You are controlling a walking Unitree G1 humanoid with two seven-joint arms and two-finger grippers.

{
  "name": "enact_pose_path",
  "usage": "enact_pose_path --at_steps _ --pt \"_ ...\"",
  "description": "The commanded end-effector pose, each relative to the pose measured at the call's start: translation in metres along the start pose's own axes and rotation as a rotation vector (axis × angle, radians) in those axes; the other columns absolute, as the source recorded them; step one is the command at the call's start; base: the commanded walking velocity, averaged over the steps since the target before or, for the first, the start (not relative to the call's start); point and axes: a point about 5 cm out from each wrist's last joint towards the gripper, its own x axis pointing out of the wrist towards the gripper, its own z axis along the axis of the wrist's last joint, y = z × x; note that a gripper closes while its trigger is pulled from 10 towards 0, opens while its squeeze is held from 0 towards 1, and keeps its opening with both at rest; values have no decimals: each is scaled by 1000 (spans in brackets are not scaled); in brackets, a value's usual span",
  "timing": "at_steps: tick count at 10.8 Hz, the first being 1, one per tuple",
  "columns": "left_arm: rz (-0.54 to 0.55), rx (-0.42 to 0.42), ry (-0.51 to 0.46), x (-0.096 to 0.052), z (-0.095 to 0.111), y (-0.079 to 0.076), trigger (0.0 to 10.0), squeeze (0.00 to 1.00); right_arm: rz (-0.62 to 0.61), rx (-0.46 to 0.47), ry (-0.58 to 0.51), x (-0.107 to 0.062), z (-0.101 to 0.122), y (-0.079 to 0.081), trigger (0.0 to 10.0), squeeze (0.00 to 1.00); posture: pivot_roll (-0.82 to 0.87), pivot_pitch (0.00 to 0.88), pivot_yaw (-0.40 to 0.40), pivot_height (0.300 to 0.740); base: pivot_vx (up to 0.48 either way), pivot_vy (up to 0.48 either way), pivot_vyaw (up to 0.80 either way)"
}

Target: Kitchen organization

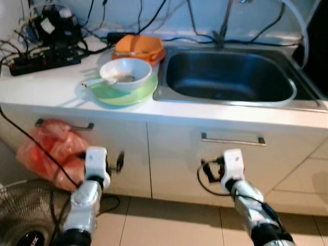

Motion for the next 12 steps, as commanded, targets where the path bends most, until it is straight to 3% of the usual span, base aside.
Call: enact_pose_path --at_steps 1,3,5,6,8,10,12 --pt "-26 11 -24 -1 10 -3 10000 0 -8 14 -32 0 5 -5 10000 0 59 0 17 740 0 0 0" --pt "-66 -15 -101 -17 38 -8 10000 0 -2 -23 -135 -7 36 -8 10000 0 59 0 26 740 0 0 0" --pt "-95 86 -182 -36 63 -12 10000 0 8 -36 -227 -18 67 -8 10000 0 56 0 34 740 0 0 0" --pt "-51 103 -197 -40 66 -7 10000 0 46 -48 -296 -26 85 -3 10000 0 54 0 35 740 0 0 0" --pt "29 119 -242 -42 80 -2 10000 0 -17 -96 -409 -37 116 -2 10000 0 44 0 37 740 0 0 0" --pt "66 71 -288 -41 100 -1 10000 0 -137 -63 -442 -39 134 -4 10000 0 37 0 33 740 0 0 0" --pt "37 31 -335 -33 117 -12 10000 0 -177 21 -472 -38 150 6 10000 0 25 0 24 740 0 0 0"
